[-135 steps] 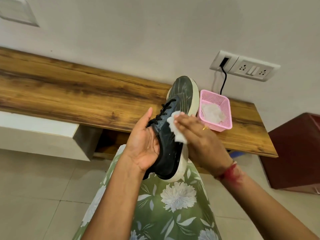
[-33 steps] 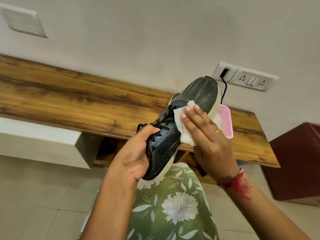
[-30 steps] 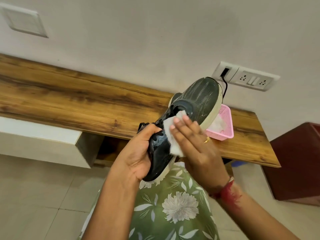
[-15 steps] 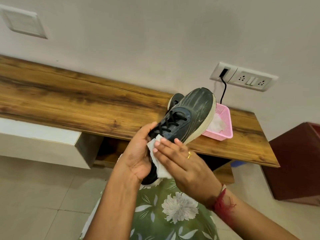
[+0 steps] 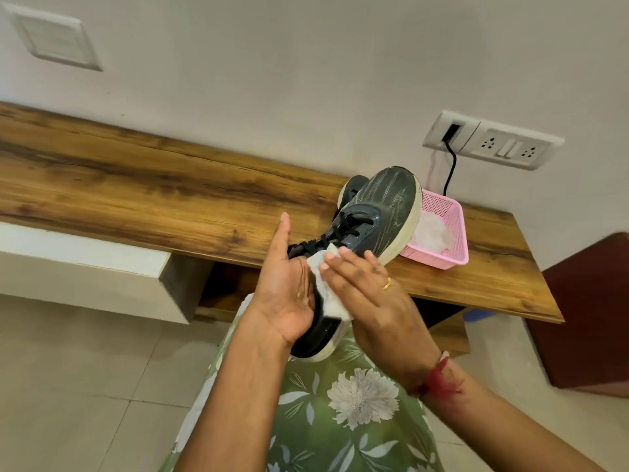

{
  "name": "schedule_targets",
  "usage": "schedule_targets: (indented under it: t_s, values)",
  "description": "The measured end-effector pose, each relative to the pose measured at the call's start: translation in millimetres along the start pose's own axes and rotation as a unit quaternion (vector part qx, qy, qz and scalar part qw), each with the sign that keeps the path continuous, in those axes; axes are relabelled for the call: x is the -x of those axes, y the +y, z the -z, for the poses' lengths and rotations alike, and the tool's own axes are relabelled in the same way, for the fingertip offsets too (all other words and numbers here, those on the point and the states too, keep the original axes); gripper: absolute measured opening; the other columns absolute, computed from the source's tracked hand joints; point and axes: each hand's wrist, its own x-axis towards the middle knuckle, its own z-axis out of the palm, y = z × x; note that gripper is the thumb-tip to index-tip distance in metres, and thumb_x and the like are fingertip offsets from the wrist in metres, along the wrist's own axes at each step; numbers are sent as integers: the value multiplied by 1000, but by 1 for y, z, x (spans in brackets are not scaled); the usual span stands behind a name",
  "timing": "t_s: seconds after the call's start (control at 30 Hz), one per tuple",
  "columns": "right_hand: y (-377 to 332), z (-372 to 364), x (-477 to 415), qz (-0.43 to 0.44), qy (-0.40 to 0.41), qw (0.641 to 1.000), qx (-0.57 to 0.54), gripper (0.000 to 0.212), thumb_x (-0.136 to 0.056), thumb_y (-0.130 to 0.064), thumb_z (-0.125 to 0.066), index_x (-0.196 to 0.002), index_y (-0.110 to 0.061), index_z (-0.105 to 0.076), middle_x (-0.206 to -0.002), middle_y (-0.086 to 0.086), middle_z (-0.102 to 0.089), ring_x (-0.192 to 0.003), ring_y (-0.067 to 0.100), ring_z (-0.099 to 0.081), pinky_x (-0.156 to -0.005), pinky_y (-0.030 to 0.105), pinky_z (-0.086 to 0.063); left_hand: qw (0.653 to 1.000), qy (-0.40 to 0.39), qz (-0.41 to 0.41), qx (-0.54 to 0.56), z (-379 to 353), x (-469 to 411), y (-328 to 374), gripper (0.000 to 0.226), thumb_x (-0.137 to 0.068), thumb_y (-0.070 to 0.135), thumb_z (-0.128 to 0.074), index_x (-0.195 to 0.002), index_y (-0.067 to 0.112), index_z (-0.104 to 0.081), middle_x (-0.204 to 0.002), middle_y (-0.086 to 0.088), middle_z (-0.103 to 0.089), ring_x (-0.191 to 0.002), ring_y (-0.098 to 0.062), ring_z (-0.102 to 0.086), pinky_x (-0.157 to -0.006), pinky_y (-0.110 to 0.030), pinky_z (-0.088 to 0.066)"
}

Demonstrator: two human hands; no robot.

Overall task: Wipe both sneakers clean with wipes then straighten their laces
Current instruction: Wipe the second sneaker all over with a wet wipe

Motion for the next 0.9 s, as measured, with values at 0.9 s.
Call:
schedule_targets:
  t_s: [0.9]
  values:
    - [16,13,-4,1,-14,1000,9,46,-85,3,-40,-131,0,-46,-138,13,-44,-133,23,-36,-114,33,-26,999,-24,-12,-22,1,3,3,86,-85,73,-39,-124,0,-62,-129,-24,-58,-120,-33,-56,-109,-46,-36]
